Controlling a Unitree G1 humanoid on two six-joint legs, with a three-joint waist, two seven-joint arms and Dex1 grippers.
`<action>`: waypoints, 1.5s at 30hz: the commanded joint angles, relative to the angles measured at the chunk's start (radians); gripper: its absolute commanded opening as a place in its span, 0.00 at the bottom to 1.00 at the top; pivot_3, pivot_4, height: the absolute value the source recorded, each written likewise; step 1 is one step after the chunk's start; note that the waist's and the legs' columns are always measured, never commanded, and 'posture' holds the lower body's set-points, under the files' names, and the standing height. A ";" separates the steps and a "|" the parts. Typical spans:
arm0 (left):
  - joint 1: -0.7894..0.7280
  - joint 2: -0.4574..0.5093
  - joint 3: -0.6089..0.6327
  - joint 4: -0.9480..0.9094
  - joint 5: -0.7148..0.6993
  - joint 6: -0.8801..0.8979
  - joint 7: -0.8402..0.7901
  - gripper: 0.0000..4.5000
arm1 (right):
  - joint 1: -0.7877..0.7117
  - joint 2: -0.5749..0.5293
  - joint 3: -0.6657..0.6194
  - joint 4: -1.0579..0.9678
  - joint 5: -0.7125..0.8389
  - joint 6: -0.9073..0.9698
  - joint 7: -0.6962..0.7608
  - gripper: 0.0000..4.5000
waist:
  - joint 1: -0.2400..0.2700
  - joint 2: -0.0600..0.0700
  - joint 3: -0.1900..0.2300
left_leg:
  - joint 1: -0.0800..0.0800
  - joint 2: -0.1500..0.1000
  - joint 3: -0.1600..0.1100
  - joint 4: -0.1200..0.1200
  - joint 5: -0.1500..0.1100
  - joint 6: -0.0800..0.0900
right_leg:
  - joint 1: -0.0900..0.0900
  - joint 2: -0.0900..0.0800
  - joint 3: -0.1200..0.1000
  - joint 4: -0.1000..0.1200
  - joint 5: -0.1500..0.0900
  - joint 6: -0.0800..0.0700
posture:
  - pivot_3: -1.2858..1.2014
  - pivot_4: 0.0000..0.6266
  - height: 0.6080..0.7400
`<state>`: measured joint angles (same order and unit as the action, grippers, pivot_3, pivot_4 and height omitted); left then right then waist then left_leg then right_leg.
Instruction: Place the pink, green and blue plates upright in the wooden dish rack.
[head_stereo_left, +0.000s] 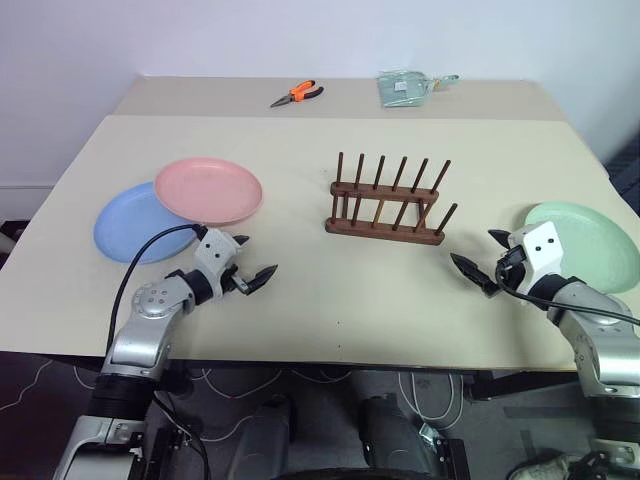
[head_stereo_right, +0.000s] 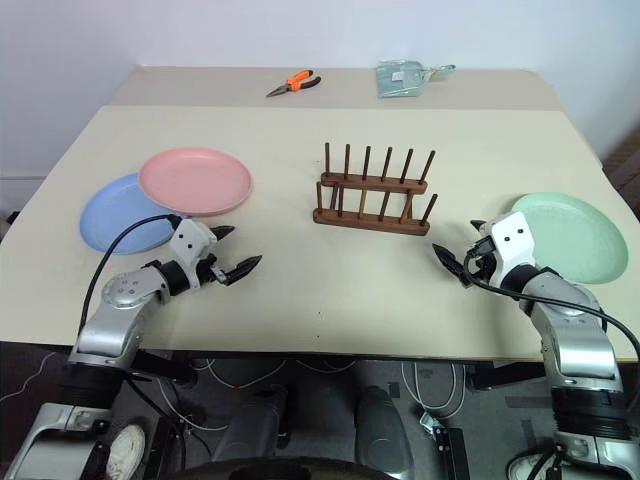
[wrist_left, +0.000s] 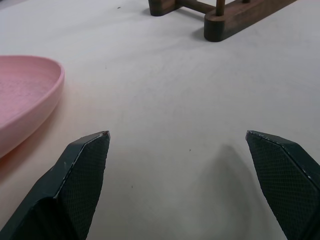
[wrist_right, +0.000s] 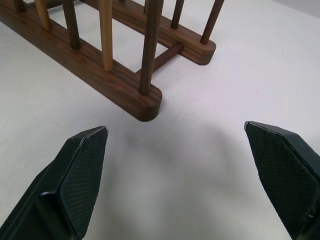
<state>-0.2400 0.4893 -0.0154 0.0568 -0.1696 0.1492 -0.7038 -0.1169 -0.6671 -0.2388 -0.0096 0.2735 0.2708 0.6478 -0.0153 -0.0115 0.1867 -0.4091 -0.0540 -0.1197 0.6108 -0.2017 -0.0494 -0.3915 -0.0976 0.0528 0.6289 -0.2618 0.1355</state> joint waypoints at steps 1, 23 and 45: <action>-0.005 -0.003 0.005 -0.047 0.000 0.001 0.013 1.00 | -0.042 0.012 0.004 0.015 -0.031 -0.056 -0.028 0.99 | 0.000 0.000 0.000 | 0.000 0.000 0.000 0.000 0.000 0.000 | 0.000 0.000 0.000 0.000 0.000 0.000 | 0.52 0.24 1.00; -0.768 -0.353 -0.190 1.099 0.208 -0.315 -0.116 1.00 | 0.206 0.086 -0.102 -0.277 -0.051 0.013 -0.208 0.99 | 0.002 -0.002 0.001 | -0.001 -0.002 0.000 0.001 -0.001 0.001 | 0.000 0.000 -0.001 0.000 0.000 0.005 | 0.52 0.24 1.00; -0.516 -0.300 -0.215 0.729 0.162 -0.390 -0.555 0.17 | 0.257 0.018 -0.181 -0.211 -0.060 0.018 -0.180 1.00 | 0.000 -0.001 0.000 | -0.001 -0.002 0.000 0.001 -0.001 0.001 | 0.001 0.000 0.000 0.000 -0.001 0.006 | 0.52 0.24 1.00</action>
<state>-0.7763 0.1631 -0.2159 0.8511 0.0066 -0.2714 -1.2090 0.1387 -0.6285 -0.3762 -0.2230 0.2133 0.3154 0.4577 -0.0156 -0.0127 0.1866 -0.4094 -0.0556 -0.1200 0.6118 -0.2023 -0.0483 -0.3900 -0.0978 0.0525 0.6292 -0.2627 0.1412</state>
